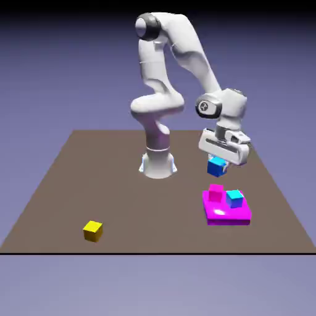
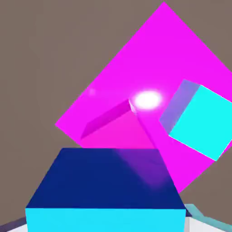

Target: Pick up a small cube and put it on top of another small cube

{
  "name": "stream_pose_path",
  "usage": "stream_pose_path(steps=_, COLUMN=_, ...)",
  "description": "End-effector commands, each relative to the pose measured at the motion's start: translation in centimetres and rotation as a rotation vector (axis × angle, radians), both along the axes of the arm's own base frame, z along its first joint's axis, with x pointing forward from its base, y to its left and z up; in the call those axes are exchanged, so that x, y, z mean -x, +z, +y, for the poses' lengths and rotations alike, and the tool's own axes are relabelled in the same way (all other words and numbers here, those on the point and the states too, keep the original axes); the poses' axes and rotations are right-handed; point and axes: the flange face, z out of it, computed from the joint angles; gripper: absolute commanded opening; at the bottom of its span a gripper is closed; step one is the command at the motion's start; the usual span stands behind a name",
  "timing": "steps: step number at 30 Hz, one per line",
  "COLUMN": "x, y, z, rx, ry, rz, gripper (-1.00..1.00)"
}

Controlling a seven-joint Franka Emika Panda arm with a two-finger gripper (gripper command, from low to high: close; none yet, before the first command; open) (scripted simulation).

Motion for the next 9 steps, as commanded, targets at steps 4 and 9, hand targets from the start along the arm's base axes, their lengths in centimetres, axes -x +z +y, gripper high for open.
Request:
stream_pose_path(steps=4, x=-0.6, y=-4.7, z=-0.6, rx=-0.001, ry=0.001, rz=0.000, gripper=-1.00)
stream_pose_path(steps=9, x=-0.5, y=-3.3, z=-0.4, rx=0.001, ry=0.000, rz=-0.003, gripper=1.00)
